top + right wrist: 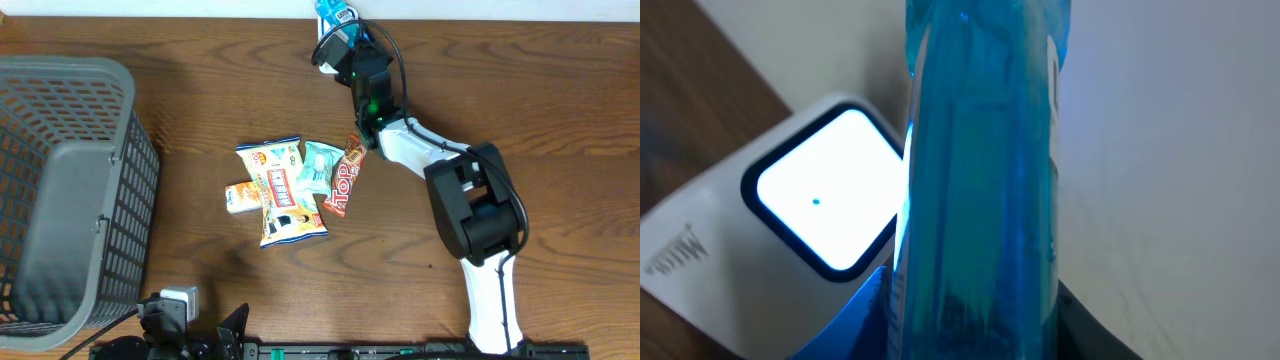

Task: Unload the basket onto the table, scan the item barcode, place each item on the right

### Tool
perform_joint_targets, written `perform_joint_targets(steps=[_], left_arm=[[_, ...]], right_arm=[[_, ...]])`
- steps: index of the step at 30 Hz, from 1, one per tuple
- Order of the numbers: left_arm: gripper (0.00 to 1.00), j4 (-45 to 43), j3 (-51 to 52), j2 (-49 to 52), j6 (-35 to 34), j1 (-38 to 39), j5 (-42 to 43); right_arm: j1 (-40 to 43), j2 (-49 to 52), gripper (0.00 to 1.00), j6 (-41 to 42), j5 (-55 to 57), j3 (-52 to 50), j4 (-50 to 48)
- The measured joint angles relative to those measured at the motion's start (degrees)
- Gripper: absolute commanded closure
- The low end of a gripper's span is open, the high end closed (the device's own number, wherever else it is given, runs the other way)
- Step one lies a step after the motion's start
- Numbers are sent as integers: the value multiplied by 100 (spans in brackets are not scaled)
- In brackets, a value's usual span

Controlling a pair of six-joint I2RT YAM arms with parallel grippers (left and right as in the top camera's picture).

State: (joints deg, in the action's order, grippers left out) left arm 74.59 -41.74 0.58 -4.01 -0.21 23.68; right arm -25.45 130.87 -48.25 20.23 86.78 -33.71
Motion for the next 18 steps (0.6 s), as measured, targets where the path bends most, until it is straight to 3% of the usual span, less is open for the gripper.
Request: perform_joint_targets(steps=[10, 18], left_arm=[[2, 2, 0, 0, 0, 0, -2], [2, 0, 0, 0, 0, 0, 0]], right_arm=[[24, 72, 99, -116, 1349, 372, -48], [586, -144, 99, 24, 2806, 431, 1012]])
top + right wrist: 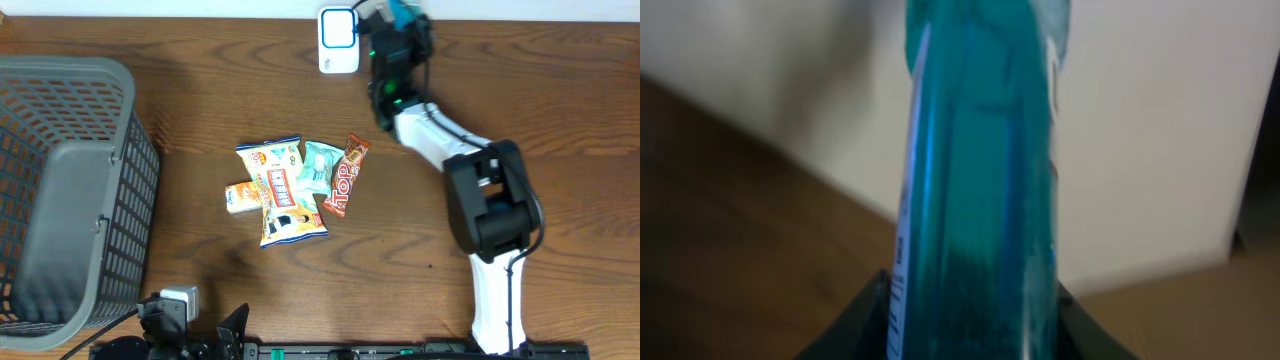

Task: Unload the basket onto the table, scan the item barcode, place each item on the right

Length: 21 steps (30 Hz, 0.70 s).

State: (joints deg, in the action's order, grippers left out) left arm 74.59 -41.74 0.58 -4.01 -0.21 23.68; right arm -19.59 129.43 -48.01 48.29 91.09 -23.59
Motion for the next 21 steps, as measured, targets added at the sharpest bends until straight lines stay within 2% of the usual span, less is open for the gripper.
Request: perform_joint_targets(steps=[6, 11, 15, 21], left_arm=[[2, 0, 0, 0, 0, 0, 0], [2, 0, 0, 0, -2, 0, 0], [2, 0, 0, 0, 0, 0, 0], [2, 0, 0, 0, 0, 0, 0]], right_arm=[[1084, -37, 99, 706, 835, 42, 1725], [2225, -37, 99, 1320, 809, 46, 3088], [3119, -37, 99, 1631, 398, 46, 3519], [4166, -37, 99, 1808, -415, 46, 3580]])
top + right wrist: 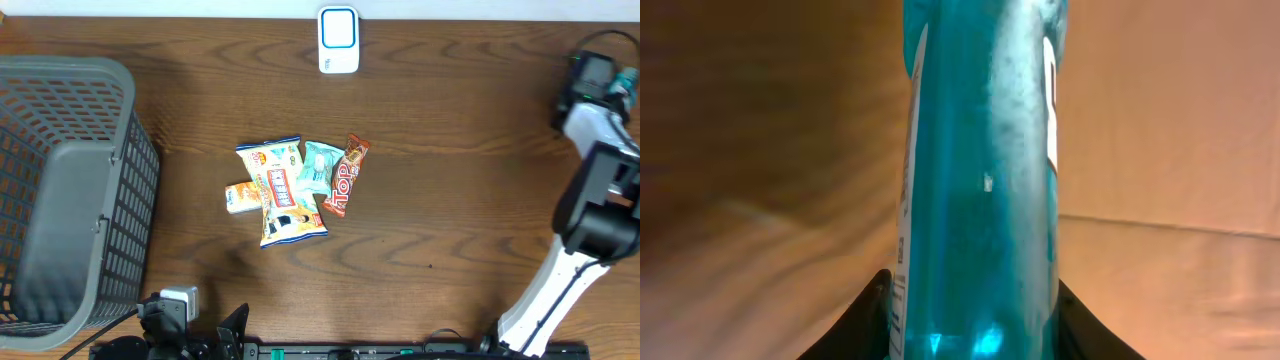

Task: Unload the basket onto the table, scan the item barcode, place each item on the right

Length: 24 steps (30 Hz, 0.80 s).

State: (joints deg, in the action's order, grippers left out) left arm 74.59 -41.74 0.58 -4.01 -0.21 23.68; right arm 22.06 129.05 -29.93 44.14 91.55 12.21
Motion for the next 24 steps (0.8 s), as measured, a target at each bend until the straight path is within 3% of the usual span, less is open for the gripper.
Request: perform_joint_targets(steps=[10, 13, 16, 19, 23, 24], left_arm=[[2, -2, 0, 0, 0, 0, -2], [2, 0, 0, 0, 0, 0, 0], [2, 0, 0, 0, 0, 0, 0], [2, 0, 0, 0, 0, 0, 0], [2, -2, 0, 0, 0, 0, -2], [2, -2, 0, 0, 0, 0, -2]], right_arm=[[1093, -13, 98, 39, -1939, 2, 686], [1318, -57, 92, -4, -2234, 2, 811], [1541, -76, 70, -24, -2398, 9, 887], [1735, -81, 58, 26, -2455, 13, 944], [1856, -85, 1, 133, -2472, 13, 1021], [1847, -87, 1, 138, -2470, 13, 1034]])
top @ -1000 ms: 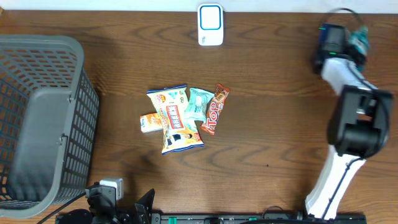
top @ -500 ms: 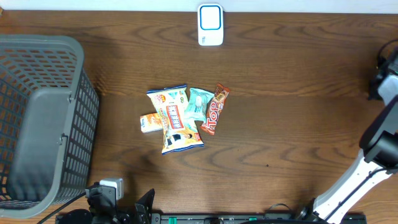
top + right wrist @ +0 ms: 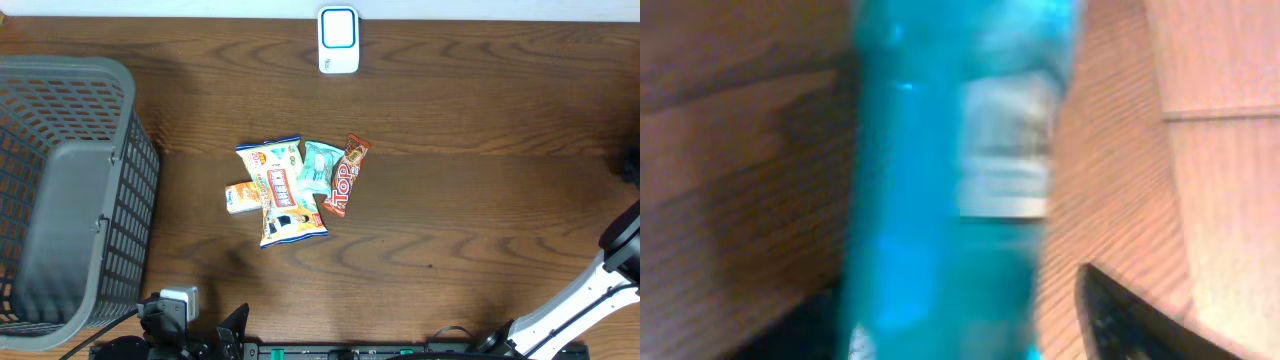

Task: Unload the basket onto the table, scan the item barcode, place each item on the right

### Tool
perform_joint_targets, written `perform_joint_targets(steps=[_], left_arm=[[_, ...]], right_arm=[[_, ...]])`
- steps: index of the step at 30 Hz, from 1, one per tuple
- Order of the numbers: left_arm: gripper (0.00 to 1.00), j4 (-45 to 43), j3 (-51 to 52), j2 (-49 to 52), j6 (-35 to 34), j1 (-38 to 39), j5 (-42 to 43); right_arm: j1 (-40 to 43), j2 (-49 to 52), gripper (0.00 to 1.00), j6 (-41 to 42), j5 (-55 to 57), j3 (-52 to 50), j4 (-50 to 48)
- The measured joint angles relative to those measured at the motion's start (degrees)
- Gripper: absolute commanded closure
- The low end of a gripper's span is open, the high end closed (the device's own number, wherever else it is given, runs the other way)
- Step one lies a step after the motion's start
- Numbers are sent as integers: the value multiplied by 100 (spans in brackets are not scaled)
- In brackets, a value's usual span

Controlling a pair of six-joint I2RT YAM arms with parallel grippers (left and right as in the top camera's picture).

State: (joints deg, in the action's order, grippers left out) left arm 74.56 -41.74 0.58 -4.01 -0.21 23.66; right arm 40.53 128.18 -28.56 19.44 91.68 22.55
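Observation:
The blue bottle (image 3: pixel 950 200) fills the right wrist view as a blur with a pale label. It stands between the fingers of my right gripper (image 3: pixel 960 330). The right finger (image 3: pixel 1130 320) stands apart from the bottle's side, so the jaws are open, over striped wooden flooring. In the overhead view that gripper and the bottle are out of frame past the right edge; only the right arm (image 3: pixel 610 270) shows. The white scanner (image 3: pixel 338 40) sits at the table's far edge. My left arm (image 3: pixel 170 312) lies at the near edge, its fingers unclear.
A grey mesh basket (image 3: pixel 60 190) takes up the left side of the table. Several snack packets (image 3: pixel 295 185) lie in a cluster at mid table, among them a red bar (image 3: pixel 344 176) and a small orange pack (image 3: pixel 241 196).
My right gripper went from the table's far right edge to beyond it, out of the overhead view. Its fingers, then tight on the blue bottle, now stand wider than the bottle.
My right gripper first held the blue bottle in front of the lit scanner. Then it held the bottle to the scanner's right, then at the table's far right edge. Now it is off the table's right side with the jaws open round the bottle.

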Motion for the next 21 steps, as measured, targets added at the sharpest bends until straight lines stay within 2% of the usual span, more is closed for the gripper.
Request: perform_joint_targets(steps=[7, 12, 15, 21], left_arm=[[2, 2, 0, 0, 0, 0, 0], [2, 2, 0, 0, 0, 0, 0], [2, 2, 0, 0, 0, 0, 0], [2, 2, 0, 0, 0, 0, 2]], right_arm=[[-293, -391, 1, 4, -192, 13, 118], [-651, -1012, 1, 216, -1270, 13, 293], [-946, -1475, 1, 678, -2162, 13, 459], [-1897, -2100, 1, 2601, -3976, 48, 1228]])
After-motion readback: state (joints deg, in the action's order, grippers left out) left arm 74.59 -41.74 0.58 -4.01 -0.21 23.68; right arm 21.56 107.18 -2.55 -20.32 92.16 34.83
